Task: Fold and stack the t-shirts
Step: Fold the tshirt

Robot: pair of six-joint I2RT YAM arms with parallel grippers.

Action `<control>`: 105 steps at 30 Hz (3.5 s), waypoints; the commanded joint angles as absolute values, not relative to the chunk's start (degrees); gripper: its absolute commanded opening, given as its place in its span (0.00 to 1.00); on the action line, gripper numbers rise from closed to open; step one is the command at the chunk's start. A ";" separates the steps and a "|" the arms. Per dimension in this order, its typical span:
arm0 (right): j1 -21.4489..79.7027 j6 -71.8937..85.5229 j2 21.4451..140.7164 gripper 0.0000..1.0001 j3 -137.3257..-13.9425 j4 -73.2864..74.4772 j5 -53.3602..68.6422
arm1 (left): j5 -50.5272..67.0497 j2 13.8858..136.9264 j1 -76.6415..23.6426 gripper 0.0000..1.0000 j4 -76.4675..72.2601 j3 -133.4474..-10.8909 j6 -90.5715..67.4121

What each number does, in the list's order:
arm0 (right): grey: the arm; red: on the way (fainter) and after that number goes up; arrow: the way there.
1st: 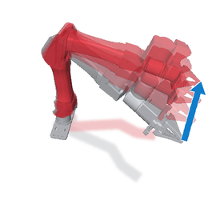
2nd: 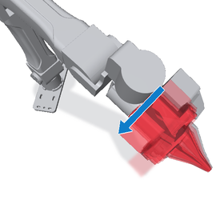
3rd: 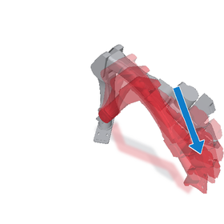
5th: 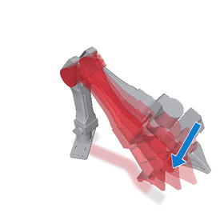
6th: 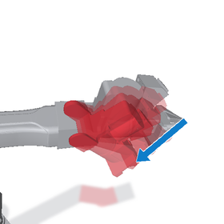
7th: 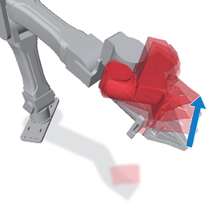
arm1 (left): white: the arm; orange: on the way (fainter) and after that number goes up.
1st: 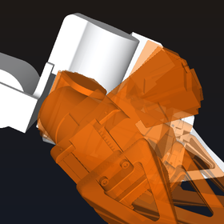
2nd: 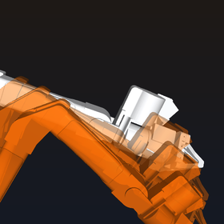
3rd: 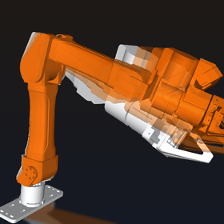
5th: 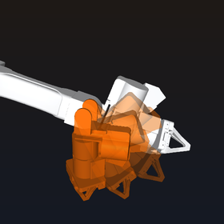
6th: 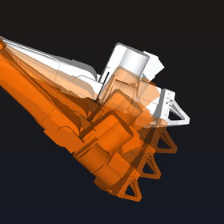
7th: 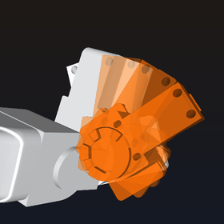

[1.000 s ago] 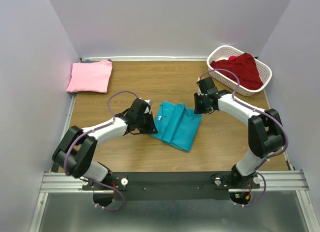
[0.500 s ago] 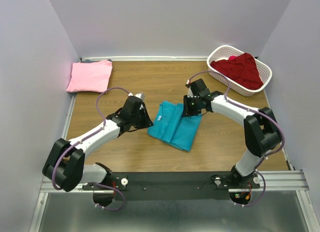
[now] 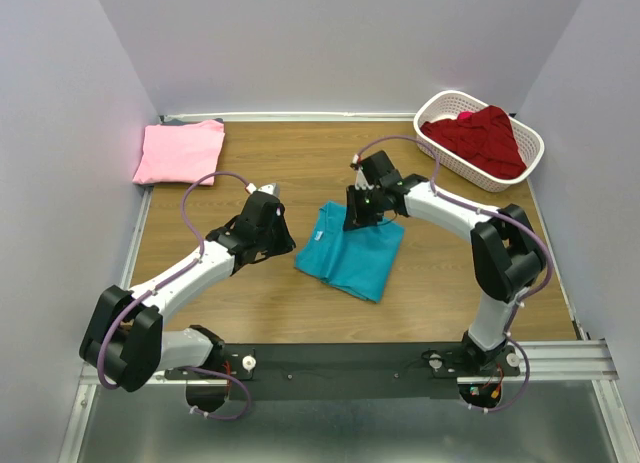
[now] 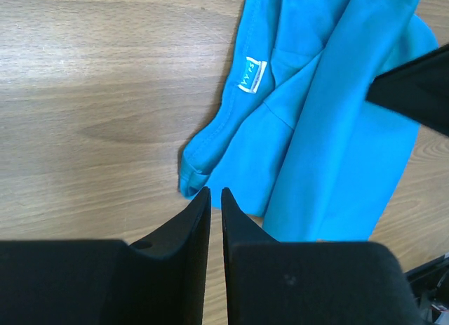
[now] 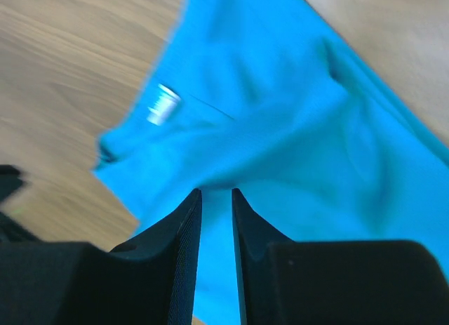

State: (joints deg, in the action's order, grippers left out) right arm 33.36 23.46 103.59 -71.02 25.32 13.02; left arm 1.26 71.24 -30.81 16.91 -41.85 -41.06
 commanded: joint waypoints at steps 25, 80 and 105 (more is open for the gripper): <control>32.17 22.85 89.30 0.52 -65.23 26.46 5.72 | 10.54 78.04 -36.12 0.42 13.62 -51.58 -38.85; 24.26 24.43 121.89 0.32 -74.79 1.14 49.22 | 17.67 99.49 -31.38 0.12 2.99 -48.78 -36.04; 16.96 26.63 133.33 0.32 -80.95 0.79 45.27 | 14.95 86.49 -30.32 0.13 10.20 -42.55 -31.20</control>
State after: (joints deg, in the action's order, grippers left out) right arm 17.82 30.39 131.76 -83.11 -0.32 54.94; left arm 16.95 89.32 -30.44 7.09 -44.91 -32.73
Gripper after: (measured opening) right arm 0.317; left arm 0.123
